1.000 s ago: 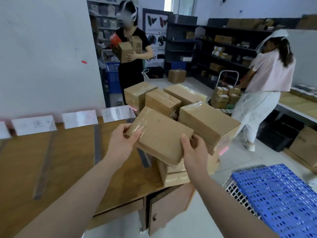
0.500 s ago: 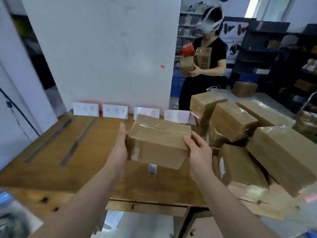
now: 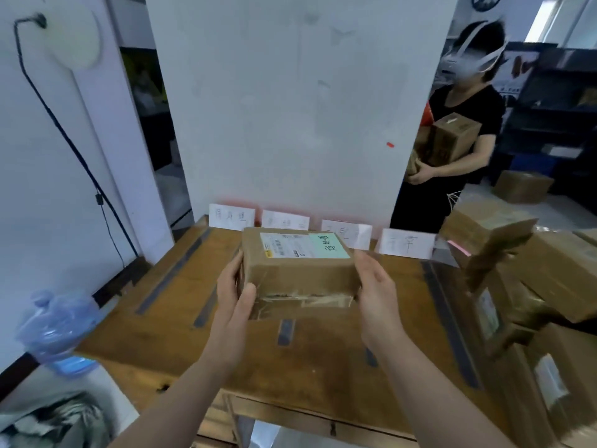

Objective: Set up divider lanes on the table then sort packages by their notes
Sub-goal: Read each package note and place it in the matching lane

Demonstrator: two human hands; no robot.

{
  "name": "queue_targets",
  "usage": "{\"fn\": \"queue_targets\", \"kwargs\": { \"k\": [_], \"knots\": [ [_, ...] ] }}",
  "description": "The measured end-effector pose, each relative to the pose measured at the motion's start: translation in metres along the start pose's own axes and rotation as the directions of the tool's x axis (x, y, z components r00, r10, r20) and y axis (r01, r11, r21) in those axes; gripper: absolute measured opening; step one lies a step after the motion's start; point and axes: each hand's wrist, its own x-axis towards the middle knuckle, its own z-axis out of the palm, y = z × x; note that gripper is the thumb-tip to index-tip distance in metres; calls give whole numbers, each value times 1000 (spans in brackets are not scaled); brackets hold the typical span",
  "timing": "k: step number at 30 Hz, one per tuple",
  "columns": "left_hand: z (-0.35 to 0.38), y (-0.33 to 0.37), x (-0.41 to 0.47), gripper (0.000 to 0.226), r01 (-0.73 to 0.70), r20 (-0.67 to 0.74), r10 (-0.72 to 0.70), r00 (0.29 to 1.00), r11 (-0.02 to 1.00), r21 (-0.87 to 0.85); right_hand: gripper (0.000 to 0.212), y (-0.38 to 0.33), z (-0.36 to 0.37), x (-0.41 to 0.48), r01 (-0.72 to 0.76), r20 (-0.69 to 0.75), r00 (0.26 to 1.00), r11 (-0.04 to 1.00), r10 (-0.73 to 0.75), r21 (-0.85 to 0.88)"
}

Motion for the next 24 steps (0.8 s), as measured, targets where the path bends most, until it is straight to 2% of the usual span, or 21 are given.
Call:
{"fn": "queue_targets", "kwargs": {
  "k": [3,8,11,16,20,24],
  "knots": [
    [-43,-8,19,66,3,-37,-3,999,1000,2,33,12,45,0,-21,-33,999,1000,20,-16],
    [-100,-19,50,75,94,-65,-97,993,994,-57,28,32,106,-2,-19,-48,999,1000,20,23],
    [-123,-24,64,68,148,-45,-151,988,987,-54,25,41,133,-1,-39,-40,998,998,41,46],
    [-151,-43,82,55,363,-64,-390,919,897,-252,25,57,167,13,-60,21,998,998,61,-34],
    [-172,-60,92,63,445,-68,-497,865,821,-357,26,61,186,35,-235,123,963,971,239,-45],
    [-184,-64,111,59,454,-79,-505,860,826,-334,36,61,198,65,-379,273,871,912,409,-158]
  ]
}}
